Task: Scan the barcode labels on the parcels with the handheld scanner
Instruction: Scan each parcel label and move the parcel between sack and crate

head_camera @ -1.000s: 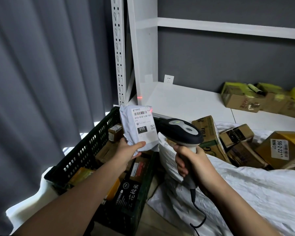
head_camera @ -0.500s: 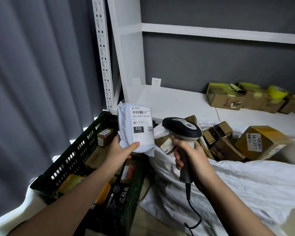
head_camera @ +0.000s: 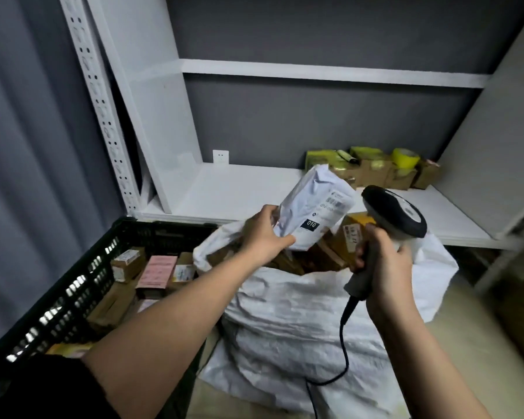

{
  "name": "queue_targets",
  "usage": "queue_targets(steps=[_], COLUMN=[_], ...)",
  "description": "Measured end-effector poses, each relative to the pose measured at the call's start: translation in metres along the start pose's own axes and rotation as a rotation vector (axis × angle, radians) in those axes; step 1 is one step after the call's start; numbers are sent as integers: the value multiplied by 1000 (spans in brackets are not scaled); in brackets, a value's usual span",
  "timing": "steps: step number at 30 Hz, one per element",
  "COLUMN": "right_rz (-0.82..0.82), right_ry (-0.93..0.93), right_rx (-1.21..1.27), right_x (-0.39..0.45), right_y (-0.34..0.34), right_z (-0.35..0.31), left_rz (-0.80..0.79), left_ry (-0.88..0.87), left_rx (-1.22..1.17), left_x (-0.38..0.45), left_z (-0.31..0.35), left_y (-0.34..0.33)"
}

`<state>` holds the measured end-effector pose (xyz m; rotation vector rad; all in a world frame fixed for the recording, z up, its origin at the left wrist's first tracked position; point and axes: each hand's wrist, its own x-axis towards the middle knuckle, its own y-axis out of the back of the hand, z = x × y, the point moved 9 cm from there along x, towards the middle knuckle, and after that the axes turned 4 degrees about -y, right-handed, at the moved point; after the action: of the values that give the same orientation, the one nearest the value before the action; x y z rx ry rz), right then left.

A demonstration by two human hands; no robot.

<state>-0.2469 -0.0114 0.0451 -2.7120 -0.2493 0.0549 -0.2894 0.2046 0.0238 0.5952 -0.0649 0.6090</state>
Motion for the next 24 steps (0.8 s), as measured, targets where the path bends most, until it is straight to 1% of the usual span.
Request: queue_targets(steps=[1, 5, 7, 10, 12, 14, 16, 18, 21, 24], right_rz=[20, 96, 106, 102, 90, 81, 62, 35, 8, -36], right_ry=[7, 0, -3, 4, 11, -2, -21, -24, -38, -86], right_rx=[-6, -4, -4, 8, 13, 6, -14, -59, -80, -103], right_x=[4, 18, 21, 24, 25, 26, 26, 23, 18, 8], right_y=[9, 44, 52, 59, 58, 56, 50, 42, 27, 3], right_z=[-3, -12, -14, -17, -18, -16, -11, -7, 1, 14], left_rz=[-46, -381, -495, -720, -842, -928, -913, -835, -684, -467], left_ry=[-10, 46, 77, 177, 220, 214, 177, 135, 14, -66], left_rx=[7, 74, 139, 199, 344, 536, 633, 602, 607, 655], left_x=[1, -5, -7, -11, -14, -15, -14, -11, -5, 2], left_z=[0, -22, -37, -49, -49, -46, -36, -24, -7, -7], left_y=[-14, -72, -79, -79, -75, -76, -80, -81, -57, -6])
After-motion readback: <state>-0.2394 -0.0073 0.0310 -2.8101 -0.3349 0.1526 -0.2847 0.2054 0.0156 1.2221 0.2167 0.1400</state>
